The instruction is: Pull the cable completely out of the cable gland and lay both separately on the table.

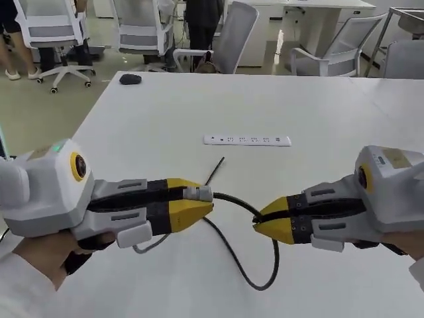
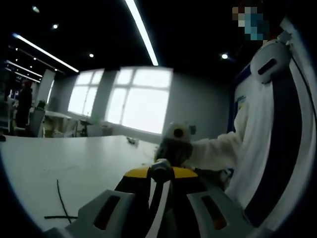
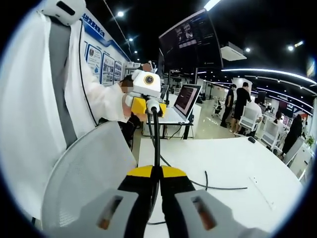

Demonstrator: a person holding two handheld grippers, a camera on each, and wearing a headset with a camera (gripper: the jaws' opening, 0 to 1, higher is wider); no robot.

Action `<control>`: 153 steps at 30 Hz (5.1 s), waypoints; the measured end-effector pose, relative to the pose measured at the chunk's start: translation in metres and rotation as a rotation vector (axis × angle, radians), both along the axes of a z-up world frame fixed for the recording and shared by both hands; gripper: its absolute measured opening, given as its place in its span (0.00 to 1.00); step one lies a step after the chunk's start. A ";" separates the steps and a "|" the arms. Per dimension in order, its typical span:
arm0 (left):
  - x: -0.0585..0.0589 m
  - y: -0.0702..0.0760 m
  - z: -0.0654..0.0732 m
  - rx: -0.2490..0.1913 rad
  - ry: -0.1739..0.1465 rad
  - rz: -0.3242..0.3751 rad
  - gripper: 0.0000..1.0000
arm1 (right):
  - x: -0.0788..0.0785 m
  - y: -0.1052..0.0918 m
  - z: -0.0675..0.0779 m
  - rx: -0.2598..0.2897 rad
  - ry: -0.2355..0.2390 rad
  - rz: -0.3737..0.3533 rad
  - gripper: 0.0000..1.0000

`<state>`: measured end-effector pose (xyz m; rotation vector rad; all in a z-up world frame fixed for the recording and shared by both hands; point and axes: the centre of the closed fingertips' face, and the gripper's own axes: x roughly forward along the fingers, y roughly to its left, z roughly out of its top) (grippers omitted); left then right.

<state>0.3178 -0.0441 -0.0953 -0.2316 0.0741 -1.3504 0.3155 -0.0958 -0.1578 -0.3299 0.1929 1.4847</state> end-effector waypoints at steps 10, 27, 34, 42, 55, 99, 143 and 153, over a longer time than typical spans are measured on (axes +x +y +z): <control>0.003 0.005 0.001 -0.014 0.013 0.009 0.16 | 0.006 -0.019 -0.030 -0.077 0.032 -0.051 0.03; 0.009 0.006 0.001 -0.025 0.033 0.018 0.16 | 0.004 -0.018 -0.024 -0.076 0.099 -0.074 0.12; 0.008 0.000 0.001 -0.012 0.027 0.008 0.16 | 0.006 0.004 0.015 0.023 0.090 -0.054 0.23; 0.003 -0.007 0.001 -0.007 0.025 -0.008 0.16 | -0.001 0.031 0.047 0.086 0.046 0.014 0.20; 0.000 -0.010 0.003 -0.007 0.024 -0.019 0.16 | -0.006 0.040 0.057 0.154 0.081 0.040 0.04; 0.009 0.003 -0.005 0.002 0.050 0.008 0.16 | 0.010 -0.010 -0.002 0.077 0.146 -0.079 0.03; 0.003 -0.013 -0.004 0.026 0.050 -0.029 0.16 | -0.004 0.042 0.056 0.122 0.079 0.038 0.20; 0.004 -0.013 0.000 0.008 0.044 -0.028 0.16 | -0.008 0.043 0.053 0.125 0.083 0.064 0.05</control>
